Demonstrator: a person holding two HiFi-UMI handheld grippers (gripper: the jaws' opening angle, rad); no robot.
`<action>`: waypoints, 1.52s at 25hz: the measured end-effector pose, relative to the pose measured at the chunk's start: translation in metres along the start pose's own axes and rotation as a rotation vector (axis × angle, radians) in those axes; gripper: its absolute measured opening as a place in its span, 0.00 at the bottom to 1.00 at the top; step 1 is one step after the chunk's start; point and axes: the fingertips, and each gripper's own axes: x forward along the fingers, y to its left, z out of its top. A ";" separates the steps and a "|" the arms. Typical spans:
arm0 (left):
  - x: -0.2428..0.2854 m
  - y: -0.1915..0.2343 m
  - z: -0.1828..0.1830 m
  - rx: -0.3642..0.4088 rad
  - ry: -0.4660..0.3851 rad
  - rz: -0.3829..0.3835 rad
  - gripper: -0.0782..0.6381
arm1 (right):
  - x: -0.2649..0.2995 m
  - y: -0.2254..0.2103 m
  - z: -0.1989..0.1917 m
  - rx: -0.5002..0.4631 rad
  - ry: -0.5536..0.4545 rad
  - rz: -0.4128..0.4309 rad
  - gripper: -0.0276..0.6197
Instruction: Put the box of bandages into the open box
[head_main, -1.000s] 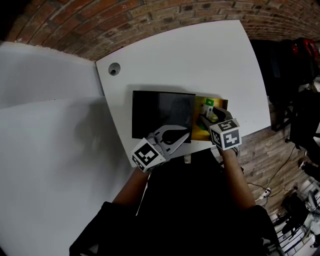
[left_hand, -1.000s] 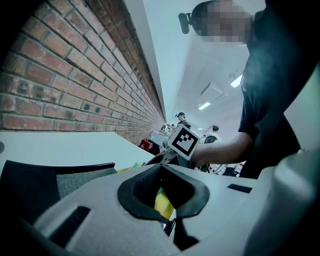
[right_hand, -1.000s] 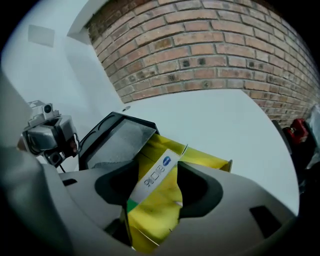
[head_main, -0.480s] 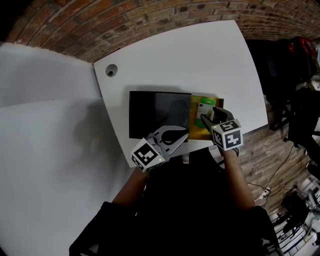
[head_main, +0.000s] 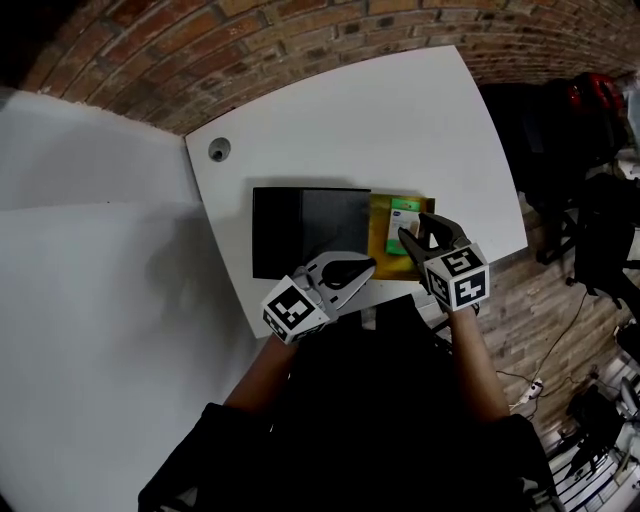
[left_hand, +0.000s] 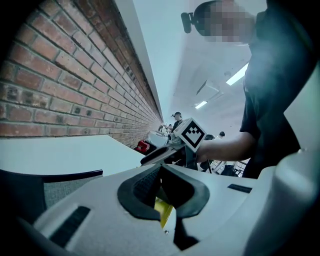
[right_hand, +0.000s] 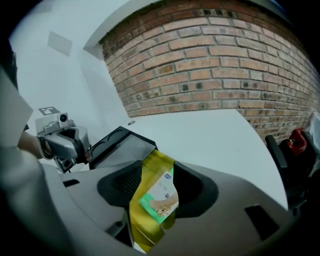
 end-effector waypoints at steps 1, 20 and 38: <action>0.001 -0.001 0.002 0.006 0.001 0.005 0.13 | -0.006 0.002 0.007 -0.008 -0.030 0.011 0.35; 0.015 -0.041 0.106 0.145 -0.115 0.082 0.13 | -0.167 0.034 0.101 -0.176 -0.527 0.221 0.05; 0.013 -0.104 0.142 0.252 -0.208 0.180 0.13 | -0.322 0.055 0.094 -0.373 -0.805 0.356 0.05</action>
